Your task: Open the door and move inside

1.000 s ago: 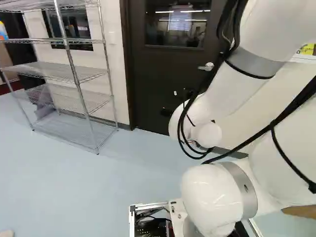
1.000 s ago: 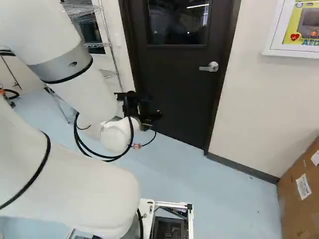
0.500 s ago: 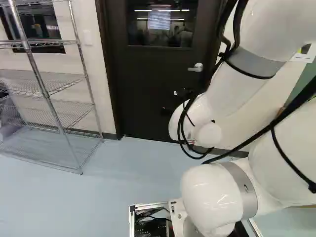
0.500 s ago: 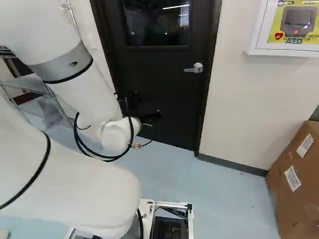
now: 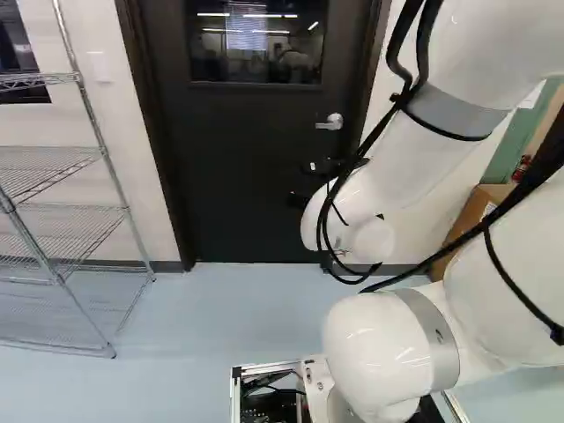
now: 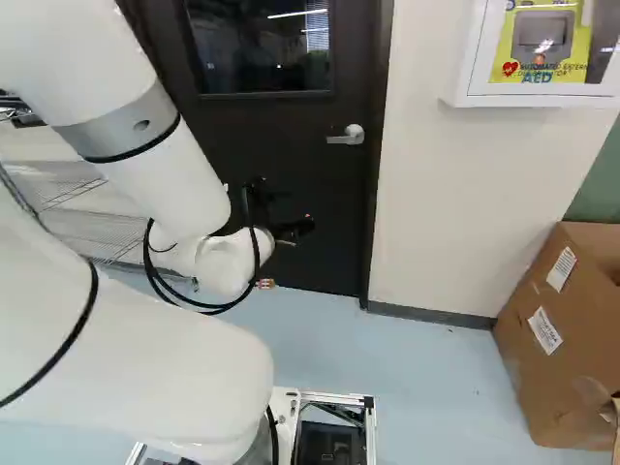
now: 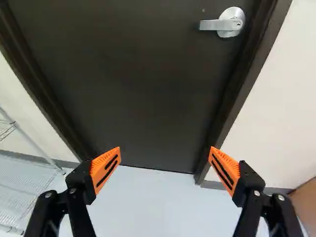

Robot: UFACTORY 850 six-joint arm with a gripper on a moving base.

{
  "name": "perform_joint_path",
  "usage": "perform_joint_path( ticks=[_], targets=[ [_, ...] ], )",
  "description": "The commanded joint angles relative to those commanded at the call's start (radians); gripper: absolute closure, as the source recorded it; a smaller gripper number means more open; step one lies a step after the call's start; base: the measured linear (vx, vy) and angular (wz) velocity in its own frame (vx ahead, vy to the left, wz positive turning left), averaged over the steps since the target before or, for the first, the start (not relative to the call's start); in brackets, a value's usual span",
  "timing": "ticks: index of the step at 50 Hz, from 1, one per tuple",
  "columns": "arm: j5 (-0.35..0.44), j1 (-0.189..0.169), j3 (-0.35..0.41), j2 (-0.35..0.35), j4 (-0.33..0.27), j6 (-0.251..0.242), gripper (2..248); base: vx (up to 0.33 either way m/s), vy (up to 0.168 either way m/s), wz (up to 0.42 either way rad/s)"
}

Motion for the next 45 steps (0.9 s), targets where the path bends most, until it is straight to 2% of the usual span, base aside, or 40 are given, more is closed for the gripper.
perform_joint_path(
  ticks=[20,45],
  targets=[
    [0.000,0.000,0.000,0.000,0.000,0.000,3,0.135,0.007,-0.256],
    [0.000,0.000,0.000,0.000,0.000,0.000,3,0.100,0.045,-0.025]
  ],
)
